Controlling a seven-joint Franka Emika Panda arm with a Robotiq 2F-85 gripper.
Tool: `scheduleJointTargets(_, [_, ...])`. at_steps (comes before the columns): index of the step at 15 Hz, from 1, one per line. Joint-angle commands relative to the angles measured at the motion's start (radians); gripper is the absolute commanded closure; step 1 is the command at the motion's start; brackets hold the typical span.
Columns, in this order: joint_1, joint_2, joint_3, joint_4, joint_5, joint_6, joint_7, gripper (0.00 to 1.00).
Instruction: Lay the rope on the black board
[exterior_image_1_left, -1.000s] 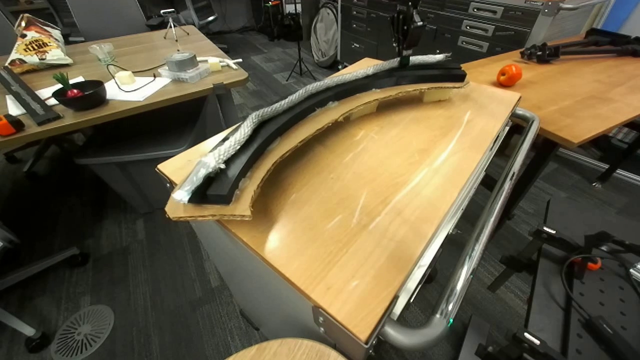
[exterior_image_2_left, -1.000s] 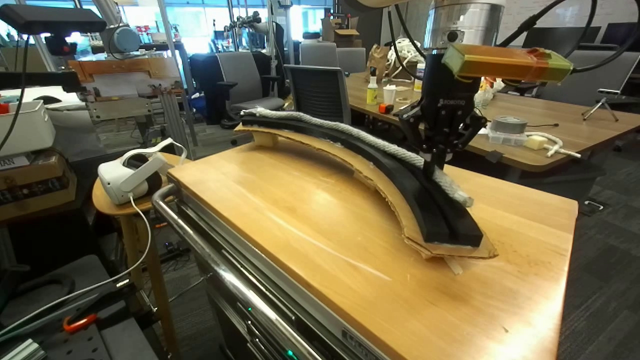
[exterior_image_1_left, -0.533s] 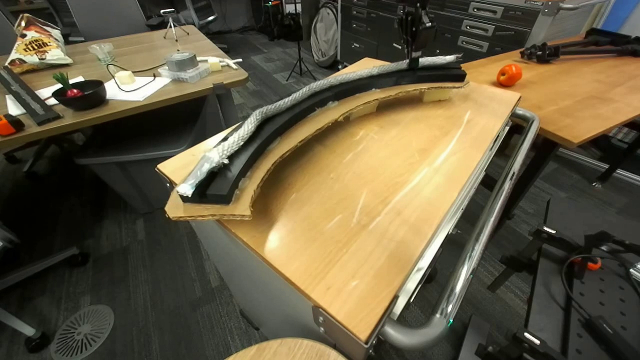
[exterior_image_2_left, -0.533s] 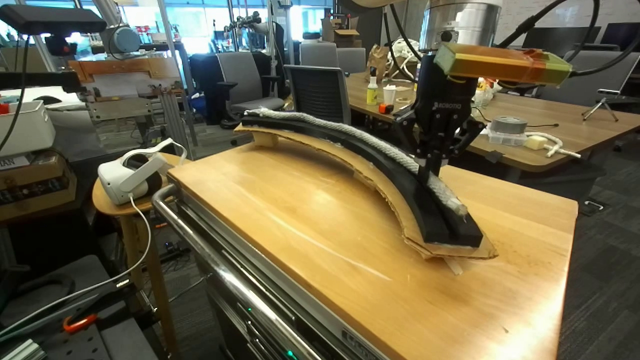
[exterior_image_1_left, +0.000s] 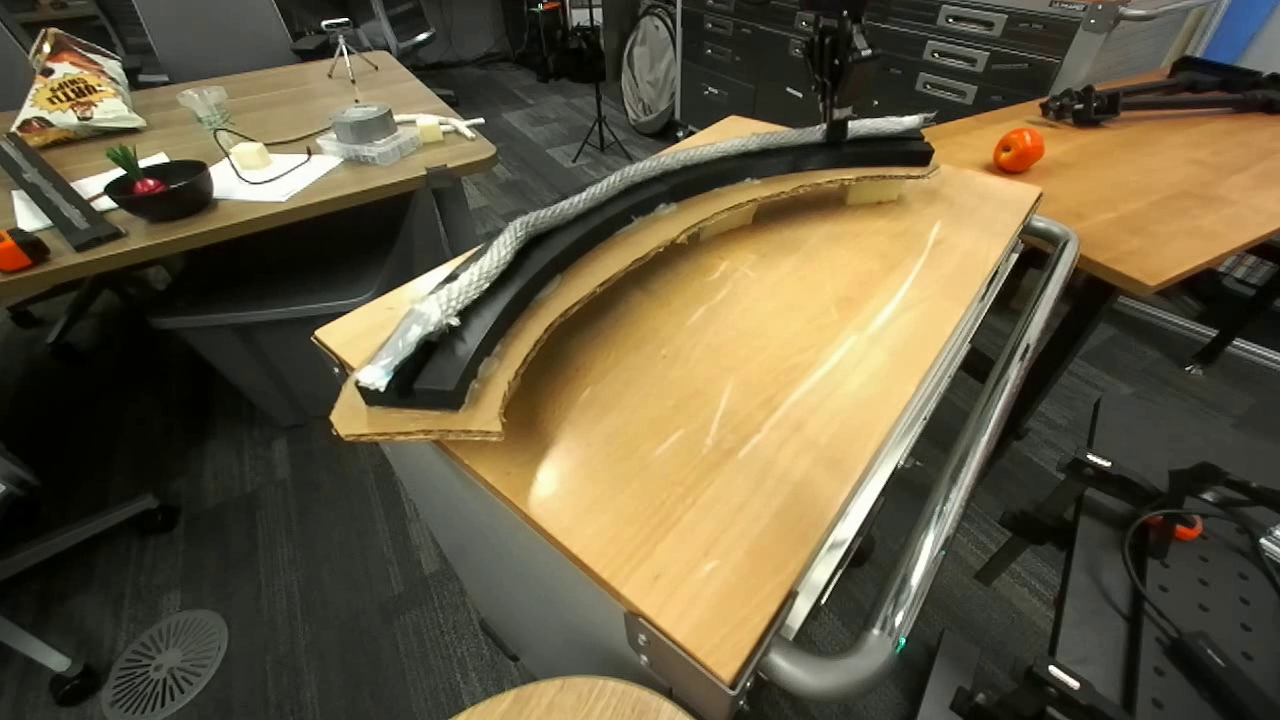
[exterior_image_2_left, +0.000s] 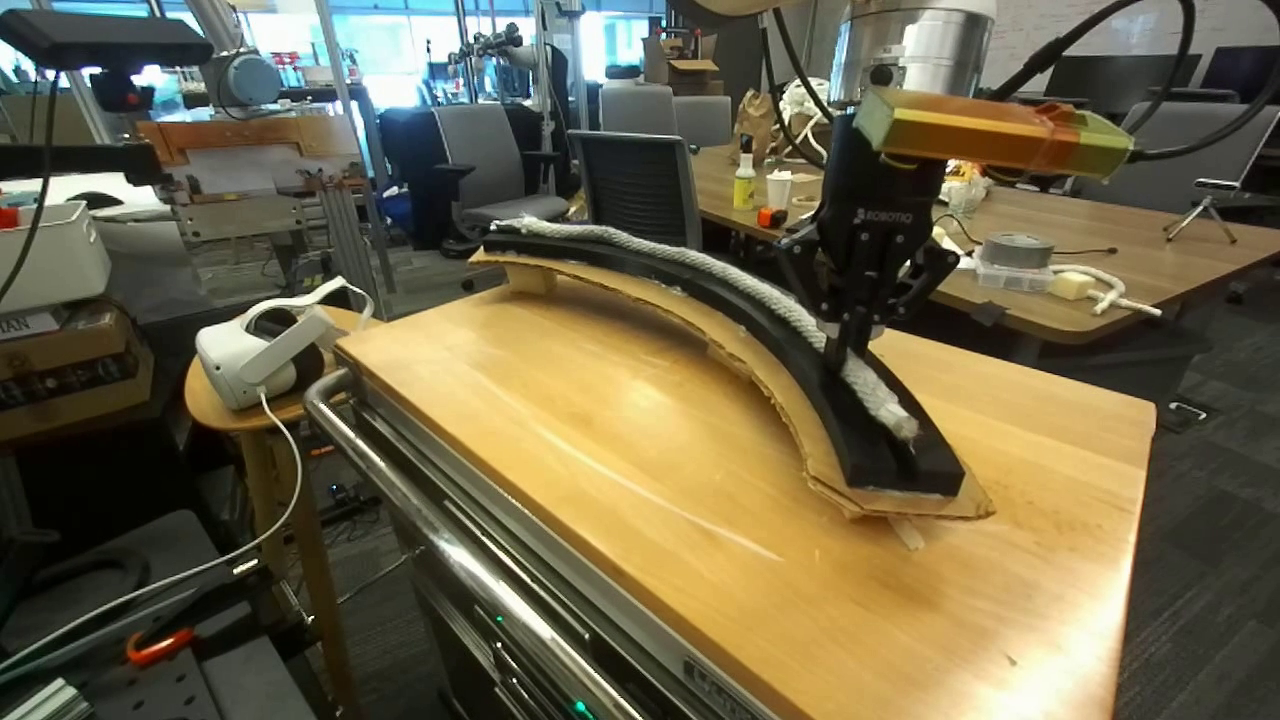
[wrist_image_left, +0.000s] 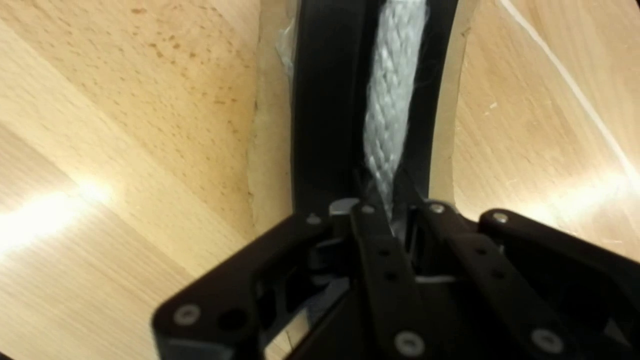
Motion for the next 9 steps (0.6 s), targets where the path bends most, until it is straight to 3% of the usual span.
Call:
scheduleJointTargets(1, [0.011, -0.049, -0.017, -0.056, -0.007, -0.008, 0.020, 0.97])
scheduleJointTargets(6, [0.006, -0.066, -0.027, -0.083, -0.001, -0.003, 0.031, 0.97])
scheduleJointTargets(9, [0.006, -0.065, -0.033, -0.083, -0.003, -0.005, 0.030, 0.83])
